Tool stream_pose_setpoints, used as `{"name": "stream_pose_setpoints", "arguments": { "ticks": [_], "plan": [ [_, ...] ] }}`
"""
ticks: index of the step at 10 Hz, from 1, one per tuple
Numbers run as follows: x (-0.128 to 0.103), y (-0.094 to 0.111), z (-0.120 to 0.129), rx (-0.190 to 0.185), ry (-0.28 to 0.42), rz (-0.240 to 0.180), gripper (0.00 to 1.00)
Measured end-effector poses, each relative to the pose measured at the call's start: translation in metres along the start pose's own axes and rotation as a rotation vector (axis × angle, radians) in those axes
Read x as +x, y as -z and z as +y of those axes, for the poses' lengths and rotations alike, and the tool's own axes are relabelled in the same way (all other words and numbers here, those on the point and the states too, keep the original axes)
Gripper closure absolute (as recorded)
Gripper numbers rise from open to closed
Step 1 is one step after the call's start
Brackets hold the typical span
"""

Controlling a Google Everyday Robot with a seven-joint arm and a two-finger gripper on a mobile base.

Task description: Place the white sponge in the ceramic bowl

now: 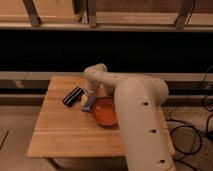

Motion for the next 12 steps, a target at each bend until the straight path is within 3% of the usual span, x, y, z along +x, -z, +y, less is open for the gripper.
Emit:
{"name": "stream_pose_setpoints", "arguments": {
  "ticks": [2, 7, 10, 12],
  "plan": [
    [-0.003, 0.0, 0.002, -0.021, -0.015, -0.012, 1.0],
    [-0.023, 0.02, 0.003, -0.024, -0.01, -0.062, 1.0],
    [-0.037, 0.067, 0.007, 0.035, -0.005, -0.085, 1.0],
    [-0.038, 0.107, 0.014, 0.103, -0.026, -0.072, 1.0]
  ]
}}
